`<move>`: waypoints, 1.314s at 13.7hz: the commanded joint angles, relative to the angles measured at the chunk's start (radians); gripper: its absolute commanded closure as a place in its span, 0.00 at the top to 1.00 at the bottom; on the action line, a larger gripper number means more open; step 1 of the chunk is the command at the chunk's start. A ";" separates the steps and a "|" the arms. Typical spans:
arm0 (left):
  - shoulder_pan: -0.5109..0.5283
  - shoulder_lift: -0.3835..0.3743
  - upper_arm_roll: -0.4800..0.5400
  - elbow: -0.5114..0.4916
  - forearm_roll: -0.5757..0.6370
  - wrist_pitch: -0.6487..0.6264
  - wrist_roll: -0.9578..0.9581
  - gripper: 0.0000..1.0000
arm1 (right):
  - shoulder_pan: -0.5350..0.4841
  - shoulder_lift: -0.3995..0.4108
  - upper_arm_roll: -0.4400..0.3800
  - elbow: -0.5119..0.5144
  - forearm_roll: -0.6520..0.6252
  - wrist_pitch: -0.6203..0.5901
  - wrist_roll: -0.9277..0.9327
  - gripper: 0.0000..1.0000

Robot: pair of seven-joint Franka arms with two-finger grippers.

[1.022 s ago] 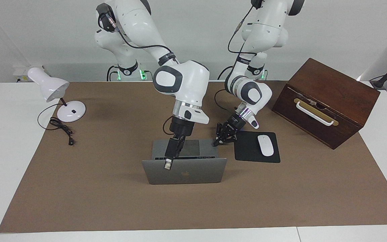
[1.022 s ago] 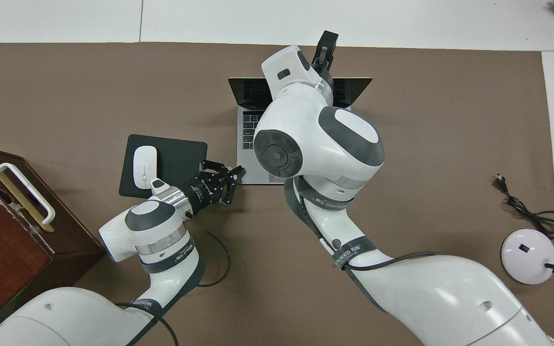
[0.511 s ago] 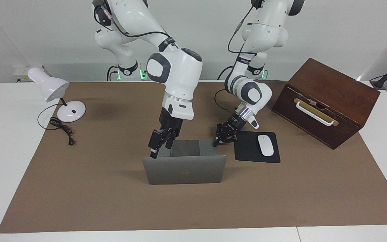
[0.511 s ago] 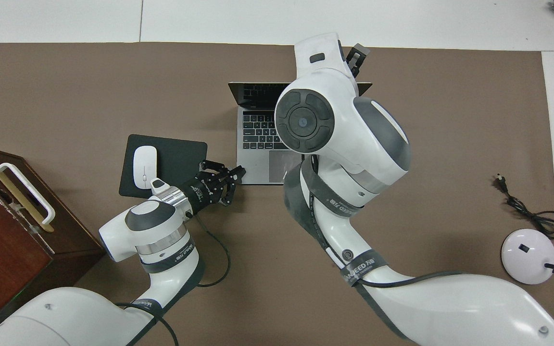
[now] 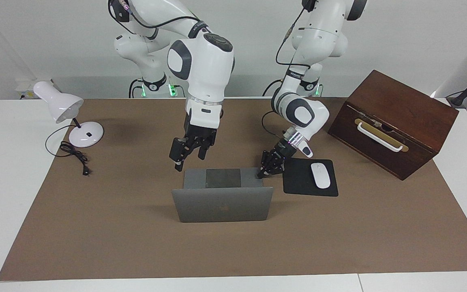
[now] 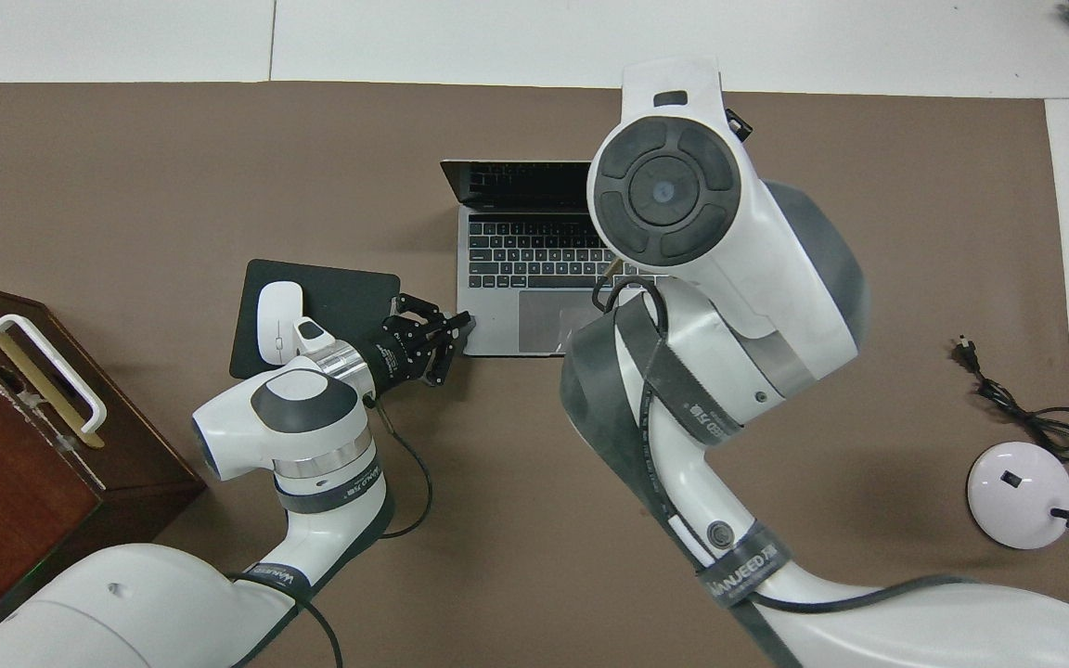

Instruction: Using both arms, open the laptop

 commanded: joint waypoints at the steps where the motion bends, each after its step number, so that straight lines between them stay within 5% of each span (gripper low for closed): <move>1: -0.006 0.049 0.009 0.074 0.092 0.054 -0.032 0.00 | -0.053 -0.061 0.005 -0.008 0.089 -0.046 -0.017 1.00; 7: -0.007 0.009 0.018 0.086 0.225 0.063 -0.057 0.00 | -0.113 -0.146 0.005 -0.010 0.185 -0.141 0.004 1.00; 18: 0.025 -0.002 0.094 0.131 0.763 0.033 -0.048 0.00 | -0.185 -0.233 0.005 -0.013 0.308 -0.238 0.213 1.00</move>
